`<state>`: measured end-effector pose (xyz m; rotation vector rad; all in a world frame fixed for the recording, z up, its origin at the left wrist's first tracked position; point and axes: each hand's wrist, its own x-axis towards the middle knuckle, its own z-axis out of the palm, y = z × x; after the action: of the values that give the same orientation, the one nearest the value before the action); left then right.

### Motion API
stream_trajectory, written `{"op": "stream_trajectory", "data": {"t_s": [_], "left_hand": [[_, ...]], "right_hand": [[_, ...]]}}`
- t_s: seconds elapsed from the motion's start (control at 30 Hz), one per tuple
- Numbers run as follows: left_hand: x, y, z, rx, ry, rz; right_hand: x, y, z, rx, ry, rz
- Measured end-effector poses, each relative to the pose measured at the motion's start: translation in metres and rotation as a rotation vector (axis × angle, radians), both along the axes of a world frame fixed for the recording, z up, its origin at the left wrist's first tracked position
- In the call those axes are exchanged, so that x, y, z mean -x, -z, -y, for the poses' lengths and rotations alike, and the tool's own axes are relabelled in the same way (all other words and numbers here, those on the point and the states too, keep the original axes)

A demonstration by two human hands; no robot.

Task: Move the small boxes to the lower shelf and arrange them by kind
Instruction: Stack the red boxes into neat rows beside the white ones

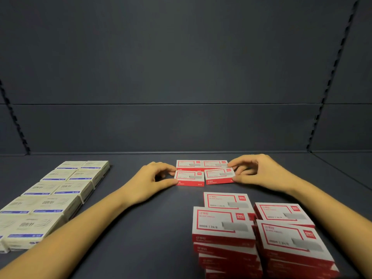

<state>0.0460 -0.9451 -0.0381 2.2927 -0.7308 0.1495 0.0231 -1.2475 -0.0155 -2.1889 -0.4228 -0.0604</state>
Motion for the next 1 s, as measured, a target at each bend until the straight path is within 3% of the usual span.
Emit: {"op": "stream_trajectory", "data": {"t_s": [0.43, 0.53, 0.67, 0.77, 1.0], "left_hand": [[0.008, -0.002, 0.010, -0.001, -0.123, 0.057], [0.023, -0.014, 0.012, 0.107, -0.164, 0.095], [0.066, -0.043, 0.008, 0.322, 0.124, -0.071], [0.097, -0.053, 0.008, 0.191, 0.316, -0.109], [0.114, -0.051, 0.015, 0.095, 0.351, -0.057]], "right_hand": [[0.005, 0.003, -0.004, 0.105, 0.080, 0.117], [0.016, -0.008, -0.006, 0.124, 0.077, 0.193], [0.048, -0.030, -0.007, 0.102, -0.081, 0.143], [0.073, -0.044, -0.007, 0.164, -0.211, 0.103], [0.094, -0.059, -0.021, 0.392, -0.189, 0.087]]}}
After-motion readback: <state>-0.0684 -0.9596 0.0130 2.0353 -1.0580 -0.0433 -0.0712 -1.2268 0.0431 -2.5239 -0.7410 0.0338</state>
